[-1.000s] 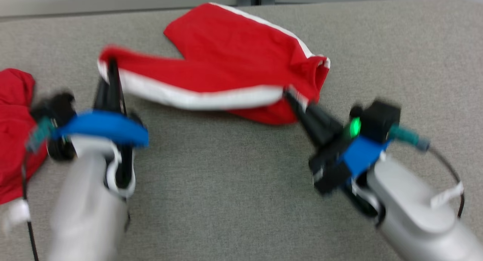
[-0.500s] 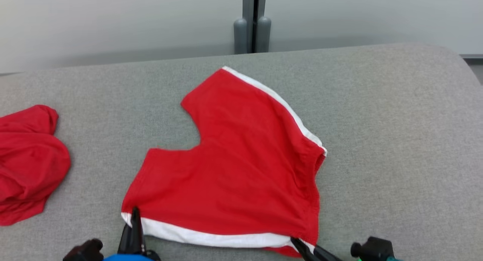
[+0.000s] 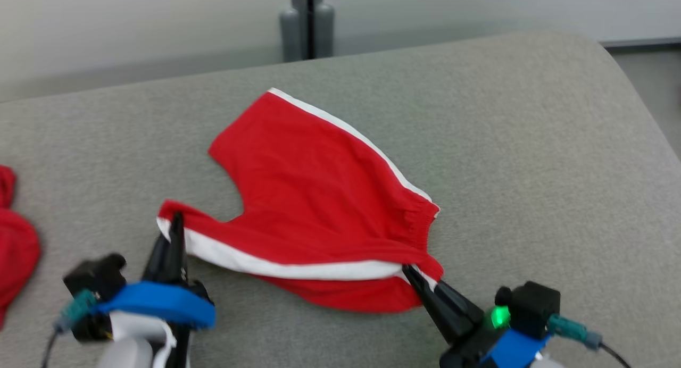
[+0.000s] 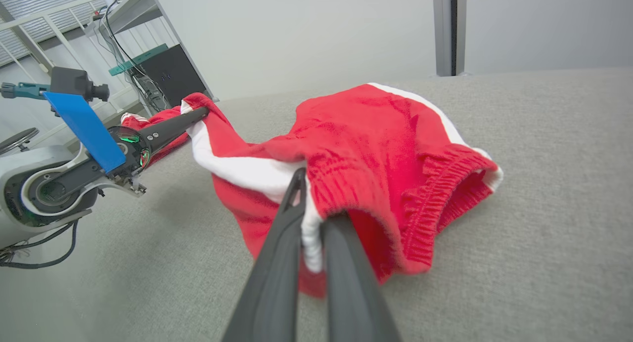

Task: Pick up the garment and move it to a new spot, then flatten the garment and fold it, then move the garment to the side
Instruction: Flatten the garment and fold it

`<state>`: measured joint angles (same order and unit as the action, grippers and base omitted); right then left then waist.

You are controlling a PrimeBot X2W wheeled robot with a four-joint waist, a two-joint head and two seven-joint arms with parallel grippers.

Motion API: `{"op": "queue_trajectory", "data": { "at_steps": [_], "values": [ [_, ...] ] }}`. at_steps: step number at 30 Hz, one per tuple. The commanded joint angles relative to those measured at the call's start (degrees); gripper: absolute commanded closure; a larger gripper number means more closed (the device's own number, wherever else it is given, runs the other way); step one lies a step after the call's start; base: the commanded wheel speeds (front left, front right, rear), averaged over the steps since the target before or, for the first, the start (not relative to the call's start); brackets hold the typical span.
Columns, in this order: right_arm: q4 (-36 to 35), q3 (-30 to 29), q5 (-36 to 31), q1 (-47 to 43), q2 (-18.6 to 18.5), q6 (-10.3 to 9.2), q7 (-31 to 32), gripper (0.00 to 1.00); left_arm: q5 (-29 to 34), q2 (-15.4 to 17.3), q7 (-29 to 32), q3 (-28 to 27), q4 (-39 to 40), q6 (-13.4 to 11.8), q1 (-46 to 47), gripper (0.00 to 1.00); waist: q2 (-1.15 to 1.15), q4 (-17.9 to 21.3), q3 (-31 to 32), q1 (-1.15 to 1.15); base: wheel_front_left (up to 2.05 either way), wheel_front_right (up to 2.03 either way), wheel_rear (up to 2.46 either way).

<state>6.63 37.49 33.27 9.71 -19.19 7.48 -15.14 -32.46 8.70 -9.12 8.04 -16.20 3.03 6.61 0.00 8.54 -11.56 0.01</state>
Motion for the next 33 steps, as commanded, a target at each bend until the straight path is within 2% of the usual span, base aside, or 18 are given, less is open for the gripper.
{"op": "queue_trajectory", "data": {
  "at_steps": [1, 5, 13, 18, 22, 23, 24, 25, 26, 29, 33],
  "values": [
    [0.11, -0.46, -0.51, 1.81, 0.92, 0.03, -0.02, 1.0, 0.73, 1.35, 1.09, -0.07, 0.53, -0.19, 2.68, 1.0, 0.0, 0.93, -0.73, -0.01, 0.0, 0.0, 0.0],
    [1.95, -2.05, 0.36, 6.5, 4.24, 0.03, -0.03, 1.0, 2.32, 4.75, 5.12, 0.27, 0.3, -0.08, 10.82, 1.0, 0.0, 3.84, -3.71, -0.01, 0.0, 0.0, 0.0],
    [8.94, -2.58, 0.15, 16.16, 11.55, 0.03, -0.02, 1.0, 5.82, 11.07, 12.03, 1.96, -5.91, 1.15, 25.99, 1.0, 0.0, 10.17, -10.14, -0.01, 0.0, 0.0, 0.0],
    [13.96, -3.34, -0.31, 20.84, 14.09, 0.03, -0.02, 1.0, 7.04, 12.2, 13.36, 3.46, -12.78, 2.04, 32.86, 1.0, 0.0, 12.74, -12.44, -0.01, 0.0, 0.0, 0.0],
    [17.14, -4.04, 0.34, 23.31, 15.64, 0.03, -0.02, 1.0, 7.68, 11.88, 12.88, 4.95, -18.58, 2.62, 37.51, 1.0, 0.0, 13.72, -13.89, -0.01, 0.0, 0.0, 0.0],
    [17.69, -3.88, 0.57, 23.92, 15.84, 0.03, -0.02, 0.86, 8.03, 11.82, 12.64, 5.27, -20.04, 2.82, 38.5, 1.0, 0.0, 13.83, -14.12, -0.01, 0.0, 0.0, 0.0],
    [18.17, -3.61, 0.74, 24.4, 15.99, 0.03, -0.02, 0.58, 8.2, 11.9, 12.39, 5.69, -21.55, 2.92, 39.41, 1.0, 0.0, 13.93, -14.26, -0.01, 0.0, 0.0, 0.0],
    [18.74, -3.16, 1.06, 24.7, 16.07, 0.03, -0.03, 0.0, 8.3, 11.88, 11.85, 6.06, -22.82, 3.07, 40.33, 0.76, 0.0, 14.0, -14.3, -0.01, 0.0, 0.0, 0.0],
    [19.25, -2.74, 1.31, 24.82, 16.12, 0.03, -0.02, 0.0, 8.47, 11.75, 11.09, 6.4, -24.08, 3.2, 41.09, 0.0, 0.0, 14.04, -14.23, -0.01, 0.0, 0.0, 0.0],
    [19.8, -2.14, 1.3, 24.81, 16.17, 0.03, -0.02, 0.0, 8.52, 10.85, 8.34, 7.19, -27.13, 3.64, 42.49, 0.0, 0.0, 13.68, -13.24, -0.01, 0.0, 0.0, 0.0],
    [19.11, -4.65, -0.79, 21.02, 15.62, 0.03, -0.02, 0.0, 8.68, 10.92, 4.62, 8.96, -29.45, 4.16, 44.05, 0.0, 0.0, 12.88, -11.15, -0.01, 0.0, 0.0, 0.0]
  ]
}}
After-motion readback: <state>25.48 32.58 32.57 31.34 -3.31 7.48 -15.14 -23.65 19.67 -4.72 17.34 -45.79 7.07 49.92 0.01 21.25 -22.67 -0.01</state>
